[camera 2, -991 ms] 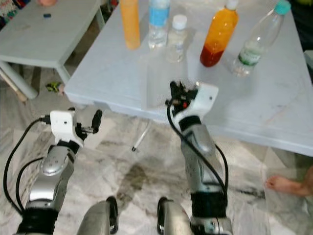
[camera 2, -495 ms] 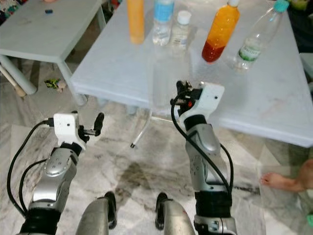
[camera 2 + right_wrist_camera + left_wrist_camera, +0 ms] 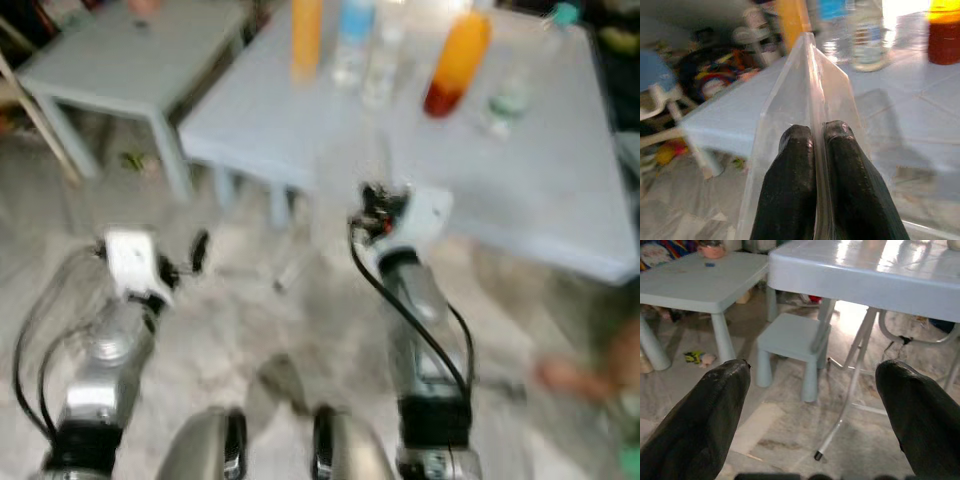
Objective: Restocking fridge
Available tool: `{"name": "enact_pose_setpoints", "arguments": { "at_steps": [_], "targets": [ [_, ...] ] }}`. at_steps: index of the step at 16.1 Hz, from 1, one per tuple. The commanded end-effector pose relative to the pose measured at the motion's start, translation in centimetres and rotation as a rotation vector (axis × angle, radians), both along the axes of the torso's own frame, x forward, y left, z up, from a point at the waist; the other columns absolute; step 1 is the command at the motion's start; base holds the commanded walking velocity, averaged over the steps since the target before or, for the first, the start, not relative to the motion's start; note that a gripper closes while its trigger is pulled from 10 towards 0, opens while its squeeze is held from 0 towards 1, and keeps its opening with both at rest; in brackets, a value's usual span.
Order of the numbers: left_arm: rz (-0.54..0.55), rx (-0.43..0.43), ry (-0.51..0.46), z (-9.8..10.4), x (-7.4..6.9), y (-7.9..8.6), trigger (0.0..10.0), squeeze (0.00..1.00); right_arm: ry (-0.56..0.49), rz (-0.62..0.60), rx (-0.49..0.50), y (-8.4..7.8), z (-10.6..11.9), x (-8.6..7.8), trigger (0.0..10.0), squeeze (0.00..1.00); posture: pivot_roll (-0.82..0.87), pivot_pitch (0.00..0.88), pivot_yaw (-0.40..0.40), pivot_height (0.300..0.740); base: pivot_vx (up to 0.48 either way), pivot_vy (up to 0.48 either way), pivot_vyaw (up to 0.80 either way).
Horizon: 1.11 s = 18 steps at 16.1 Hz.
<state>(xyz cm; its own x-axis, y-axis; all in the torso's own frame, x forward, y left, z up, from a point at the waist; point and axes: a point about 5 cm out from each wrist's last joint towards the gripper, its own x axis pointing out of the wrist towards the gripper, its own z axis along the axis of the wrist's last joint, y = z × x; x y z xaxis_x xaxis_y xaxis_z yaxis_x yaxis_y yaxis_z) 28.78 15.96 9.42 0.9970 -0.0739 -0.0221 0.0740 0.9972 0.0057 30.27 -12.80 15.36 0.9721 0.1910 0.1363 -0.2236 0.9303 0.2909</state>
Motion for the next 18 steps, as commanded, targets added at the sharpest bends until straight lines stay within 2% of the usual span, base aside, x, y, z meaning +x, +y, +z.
{"name": "enact_pose_setpoints", "arguments": {
  "at_steps": [1,4,9,18],
  "targets": [
    [0.011,-0.001,0.022,-0.7,-0.4,0.0,10.0,0.0,-0.004,0.009,-0.022,-0.1,-0.1,-0.2,10.0,0.0,0.02,0.121,-0.027,0.74,-0.259,0.0,0.8],
    [0.015,0.007,0.022,-0.8,-0.5,0.0,10.0,0.0,-0.014,0.045,-0.046,0.5,-0.2,-0.4,10.0,0.0,0.02,0.114,-0.03,0.74,-0.186,0.0,0.8],
    [0.013,0.012,0.019,-0.8,-0.3,-0.1,10.0,0.0,-0.019,0.063,-0.053,0.8,-0.3,-0.3,10.0,0.0,0.02,0.107,-0.028,0.74,0.0,-0.243,0.8],
    [0.012,0.022,0.015,-0.9,-0.3,0.0,10.0,0.0,-0.017,0.086,-0.059,1.3,-0.7,-0.4,10.0,0.0,0.02,0.106,-0.028,0.74,0.0,-0.391,0.8]
  ]
}}
